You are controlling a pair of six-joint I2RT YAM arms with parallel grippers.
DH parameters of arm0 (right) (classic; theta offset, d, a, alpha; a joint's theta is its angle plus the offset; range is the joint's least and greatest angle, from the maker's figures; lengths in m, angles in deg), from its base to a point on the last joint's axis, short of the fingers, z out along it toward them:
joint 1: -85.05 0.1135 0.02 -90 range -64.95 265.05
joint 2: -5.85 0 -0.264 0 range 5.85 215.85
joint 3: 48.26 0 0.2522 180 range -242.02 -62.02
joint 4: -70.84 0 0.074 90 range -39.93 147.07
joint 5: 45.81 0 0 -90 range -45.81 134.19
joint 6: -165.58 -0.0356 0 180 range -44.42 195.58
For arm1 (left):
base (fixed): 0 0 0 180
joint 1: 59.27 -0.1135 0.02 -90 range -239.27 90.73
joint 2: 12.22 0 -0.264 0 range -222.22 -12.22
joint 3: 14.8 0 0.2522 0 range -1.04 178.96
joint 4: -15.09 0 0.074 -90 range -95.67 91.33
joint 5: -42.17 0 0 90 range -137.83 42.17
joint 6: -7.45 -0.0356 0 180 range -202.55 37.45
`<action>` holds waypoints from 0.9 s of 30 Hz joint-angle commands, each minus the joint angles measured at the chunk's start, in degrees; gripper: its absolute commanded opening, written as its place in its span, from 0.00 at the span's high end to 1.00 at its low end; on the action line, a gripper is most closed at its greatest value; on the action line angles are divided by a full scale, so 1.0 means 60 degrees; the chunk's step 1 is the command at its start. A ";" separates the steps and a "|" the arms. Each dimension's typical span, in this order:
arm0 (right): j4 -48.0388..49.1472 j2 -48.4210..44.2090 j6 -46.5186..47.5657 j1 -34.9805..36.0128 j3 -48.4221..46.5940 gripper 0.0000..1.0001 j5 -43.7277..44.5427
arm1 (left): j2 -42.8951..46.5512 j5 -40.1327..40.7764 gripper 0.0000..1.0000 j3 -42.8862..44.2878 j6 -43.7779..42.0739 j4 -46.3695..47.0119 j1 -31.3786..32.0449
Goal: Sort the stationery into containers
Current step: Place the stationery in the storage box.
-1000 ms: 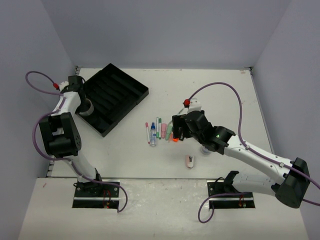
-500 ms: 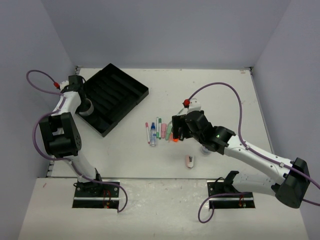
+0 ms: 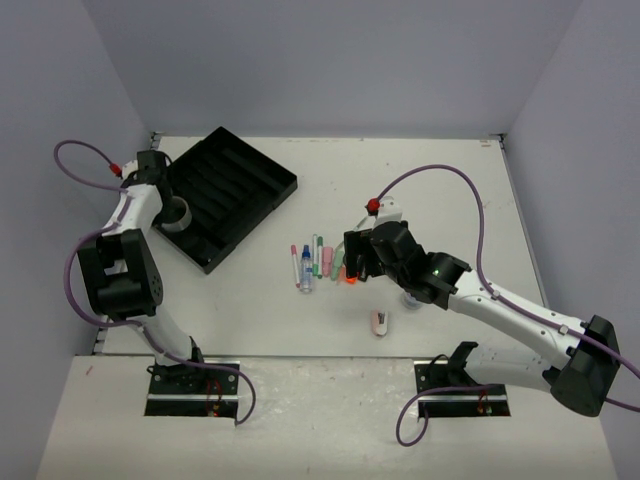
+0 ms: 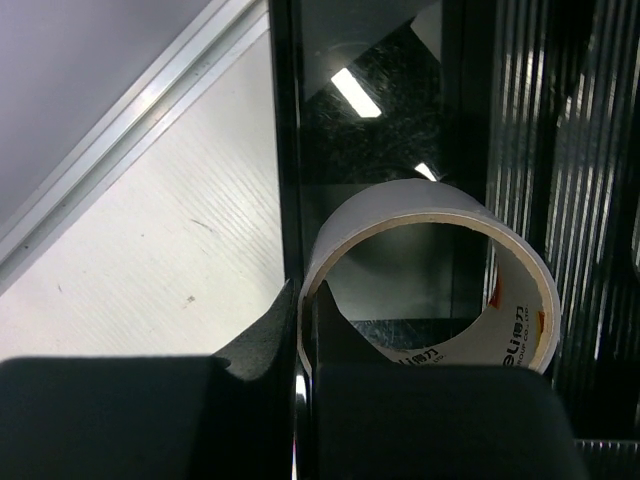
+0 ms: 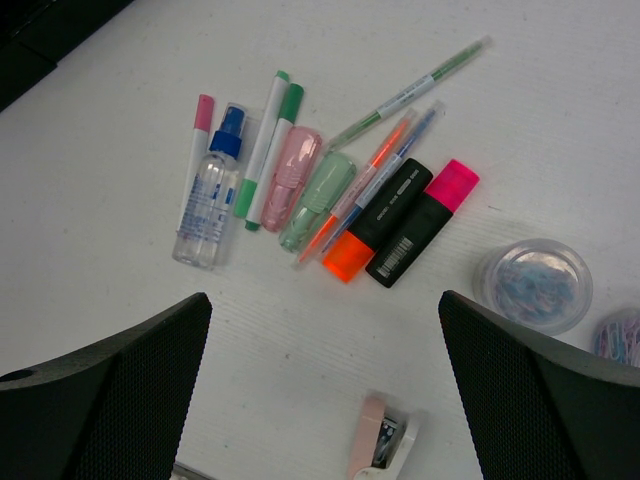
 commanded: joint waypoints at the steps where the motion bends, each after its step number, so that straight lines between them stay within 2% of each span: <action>1: 0.0096 -0.0241 0.0032 -0.0015 -0.0146 0.01 0.0014 | 0.0472 -0.0089 1.00 0.0169 -0.0207 -0.0042 0.0125; 16: 0.0080 -0.0153 0.0032 -0.0010 -0.0185 0.01 -0.0032 | 0.1166 0.0353 1.00 0.0030 -0.0334 -0.0331 0.0111; 27: 0.0109 -0.0274 0.0047 0.0000 -0.0146 0.01 -0.0076 | 0.0869 0.0503 1.00 -0.0200 -0.0368 -0.0410 -0.0017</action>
